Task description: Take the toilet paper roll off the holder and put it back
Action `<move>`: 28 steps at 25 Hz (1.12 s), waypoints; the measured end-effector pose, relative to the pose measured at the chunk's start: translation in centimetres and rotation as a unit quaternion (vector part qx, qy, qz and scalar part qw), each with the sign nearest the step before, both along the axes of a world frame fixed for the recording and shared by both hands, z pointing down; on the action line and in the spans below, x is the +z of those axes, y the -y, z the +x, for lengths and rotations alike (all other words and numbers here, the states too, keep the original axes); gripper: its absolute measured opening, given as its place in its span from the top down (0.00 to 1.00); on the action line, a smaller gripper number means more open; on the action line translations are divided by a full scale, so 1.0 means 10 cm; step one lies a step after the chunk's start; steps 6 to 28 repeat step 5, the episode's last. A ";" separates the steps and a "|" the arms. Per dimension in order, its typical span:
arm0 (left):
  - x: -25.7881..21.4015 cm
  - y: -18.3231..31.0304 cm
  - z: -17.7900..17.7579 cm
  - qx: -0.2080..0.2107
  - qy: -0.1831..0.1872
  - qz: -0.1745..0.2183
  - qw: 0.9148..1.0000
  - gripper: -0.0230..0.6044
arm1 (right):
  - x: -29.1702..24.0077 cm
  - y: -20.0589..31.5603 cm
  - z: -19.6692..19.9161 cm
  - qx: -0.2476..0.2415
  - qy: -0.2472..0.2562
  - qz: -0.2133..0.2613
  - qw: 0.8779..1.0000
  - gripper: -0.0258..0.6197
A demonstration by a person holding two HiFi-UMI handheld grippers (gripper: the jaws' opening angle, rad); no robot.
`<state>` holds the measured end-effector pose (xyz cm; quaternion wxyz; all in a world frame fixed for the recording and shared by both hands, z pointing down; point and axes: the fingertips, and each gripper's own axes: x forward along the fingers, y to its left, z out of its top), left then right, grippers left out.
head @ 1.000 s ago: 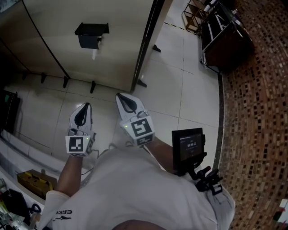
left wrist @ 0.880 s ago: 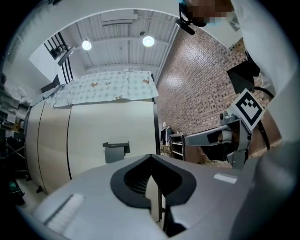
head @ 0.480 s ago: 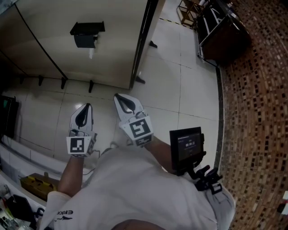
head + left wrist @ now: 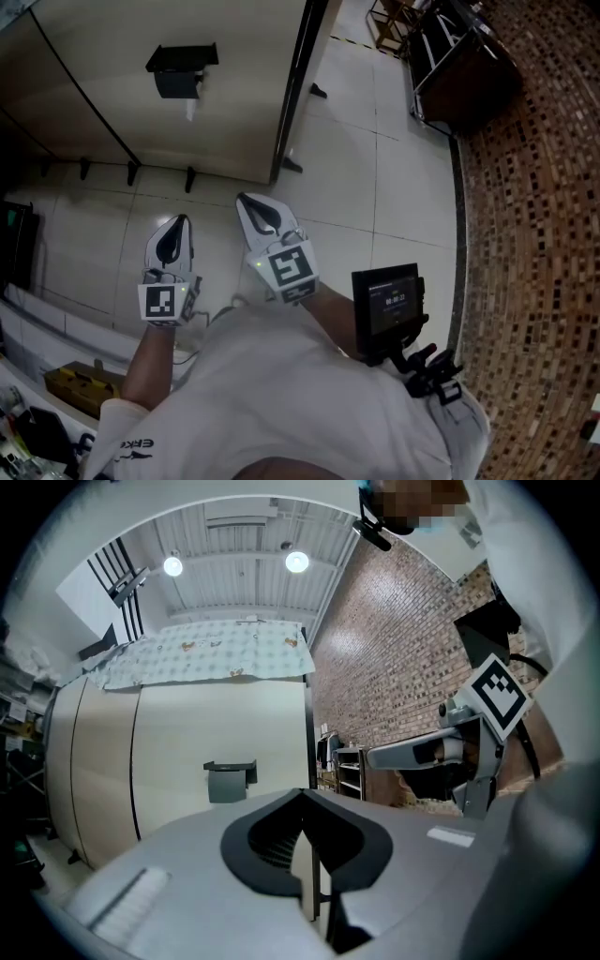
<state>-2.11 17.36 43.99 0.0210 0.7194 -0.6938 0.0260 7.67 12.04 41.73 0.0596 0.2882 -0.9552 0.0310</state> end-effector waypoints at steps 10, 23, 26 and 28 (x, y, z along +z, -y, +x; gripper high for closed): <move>-0.02 -0.03 0.02 0.006 0.006 0.010 1.000 0.96 | -0.01 -0.01 0.02 0.005 -0.003 0.011 1.000 0.94; -0.02 -0.03 0.02 0.006 0.006 0.010 1.000 0.96 | -0.01 -0.01 0.02 0.005 -0.003 0.011 1.000 0.94; -0.02 -0.03 0.02 0.006 0.006 0.010 1.000 0.96 | -0.01 -0.01 0.02 0.005 -0.003 0.011 1.000 0.94; -0.02 -0.03 0.02 0.006 0.006 0.010 1.000 0.96 | -0.01 -0.01 0.02 0.005 -0.003 0.011 1.000 0.94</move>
